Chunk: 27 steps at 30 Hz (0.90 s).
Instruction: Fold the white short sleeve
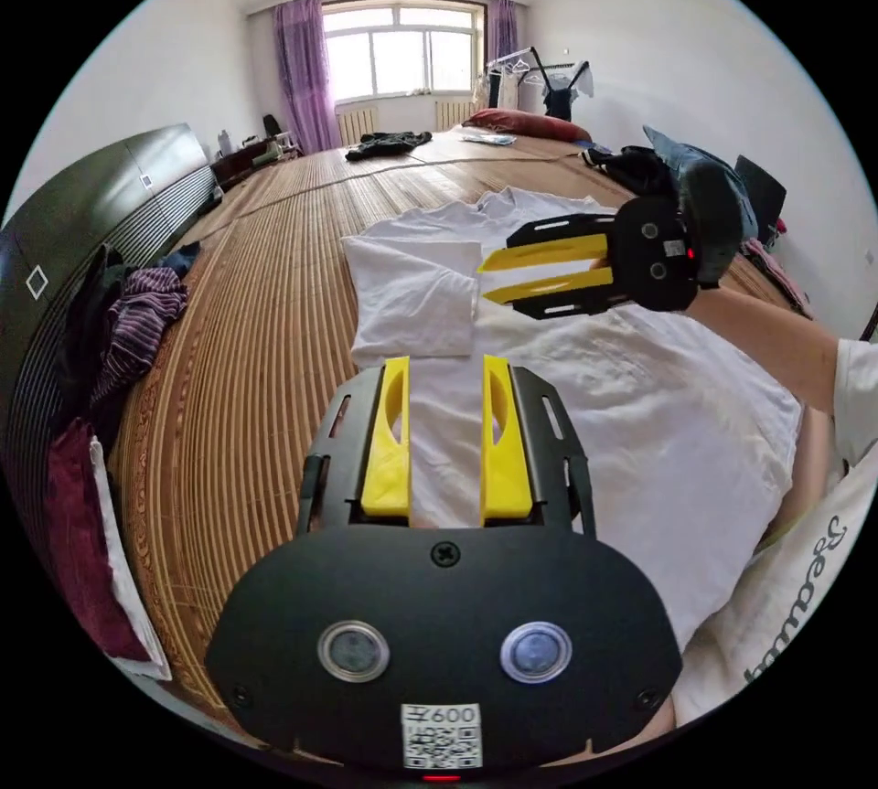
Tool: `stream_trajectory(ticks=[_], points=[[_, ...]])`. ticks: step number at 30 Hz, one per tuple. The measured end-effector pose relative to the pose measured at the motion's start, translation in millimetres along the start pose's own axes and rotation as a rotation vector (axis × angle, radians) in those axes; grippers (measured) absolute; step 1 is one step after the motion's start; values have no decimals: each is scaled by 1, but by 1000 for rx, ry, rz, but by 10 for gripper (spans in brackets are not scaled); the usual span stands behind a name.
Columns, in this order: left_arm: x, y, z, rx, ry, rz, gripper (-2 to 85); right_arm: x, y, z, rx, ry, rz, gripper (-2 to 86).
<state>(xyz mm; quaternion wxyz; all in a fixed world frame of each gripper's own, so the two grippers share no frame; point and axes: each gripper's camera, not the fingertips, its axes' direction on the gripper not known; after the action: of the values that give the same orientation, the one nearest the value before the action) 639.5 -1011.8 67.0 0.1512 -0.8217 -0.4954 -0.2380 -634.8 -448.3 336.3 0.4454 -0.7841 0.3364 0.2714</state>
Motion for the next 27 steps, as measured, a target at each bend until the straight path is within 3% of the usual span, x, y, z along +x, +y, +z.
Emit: stream_trajectory(ticks=[2, 4, 6, 10, 18, 27], points=[[-4, 16, 23, 57, -1, -143, 91, 2, -2, 2, 8, 18, -3, 23], [6, 15, 62, -29, -10, -124, 88, 5, -3, 3, 19, 42, -17, 25], [25, 15, 109, -142, -130, -73, 93, 10, -3, 1, 49, 48, -26, 26], [51, 15, 173, -149, -285, 2, 93, 25, -6, 2, 85, -8, -66, 24], [16, 40, 241, -181, -302, -53, 28, 45, -21, 5, 65, -32, -74, 7], [-40, 61, 239, -148, -176, -120, 12, 42, -16, 26, -94, 246, -248, -4]])
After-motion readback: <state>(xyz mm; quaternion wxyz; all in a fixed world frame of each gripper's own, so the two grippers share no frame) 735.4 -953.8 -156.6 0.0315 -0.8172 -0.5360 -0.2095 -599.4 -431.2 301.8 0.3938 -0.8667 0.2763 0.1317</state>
